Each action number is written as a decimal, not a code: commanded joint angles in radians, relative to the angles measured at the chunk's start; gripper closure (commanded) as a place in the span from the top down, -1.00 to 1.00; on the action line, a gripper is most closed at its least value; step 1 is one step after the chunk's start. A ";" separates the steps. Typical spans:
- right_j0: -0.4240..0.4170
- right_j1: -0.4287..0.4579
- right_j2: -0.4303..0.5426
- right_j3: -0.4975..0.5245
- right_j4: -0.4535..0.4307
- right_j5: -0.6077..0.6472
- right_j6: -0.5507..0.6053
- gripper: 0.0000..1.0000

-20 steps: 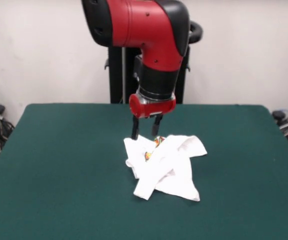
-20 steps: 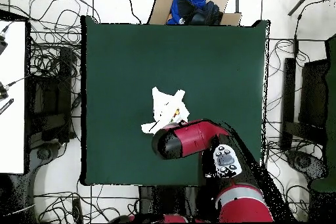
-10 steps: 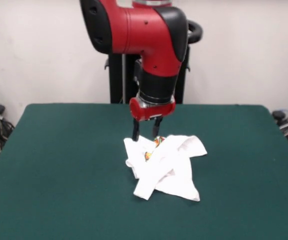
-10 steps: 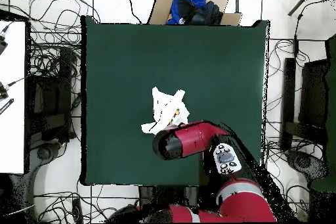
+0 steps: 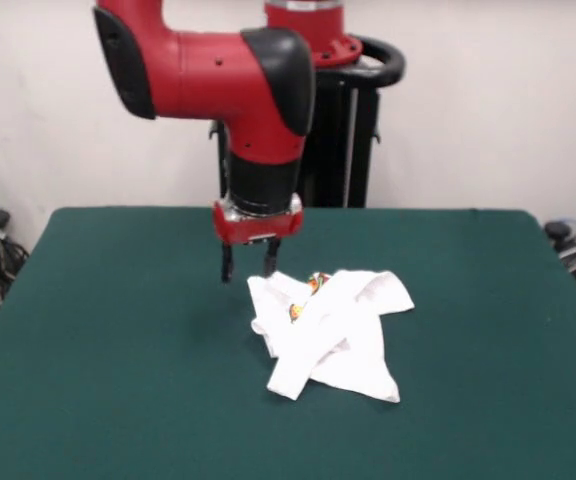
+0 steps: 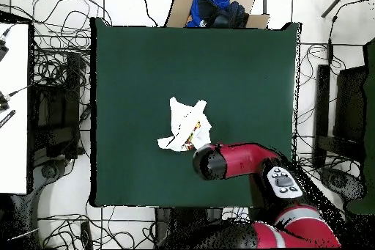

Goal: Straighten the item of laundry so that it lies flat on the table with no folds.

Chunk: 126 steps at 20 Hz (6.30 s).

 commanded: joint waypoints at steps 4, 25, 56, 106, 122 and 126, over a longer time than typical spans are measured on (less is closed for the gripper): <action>0.012 0.046 0.041 -0.041 -0.047 0.025 0.020 1.00; -0.157 -0.026 0.263 0.107 -0.016 -0.109 0.044 1.00; -0.145 0.004 0.243 0.074 -0.059 -0.133 0.019 -1.00; -0.194 -0.063 0.324 0.147 -0.007 -0.023 0.024 1.00; -0.089 0.072 0.158 0.035 -0.083 -0.074 0.087 1.00; -0.035 0.074 0.084 0.010 -0.088 -0.048 0.112 1.00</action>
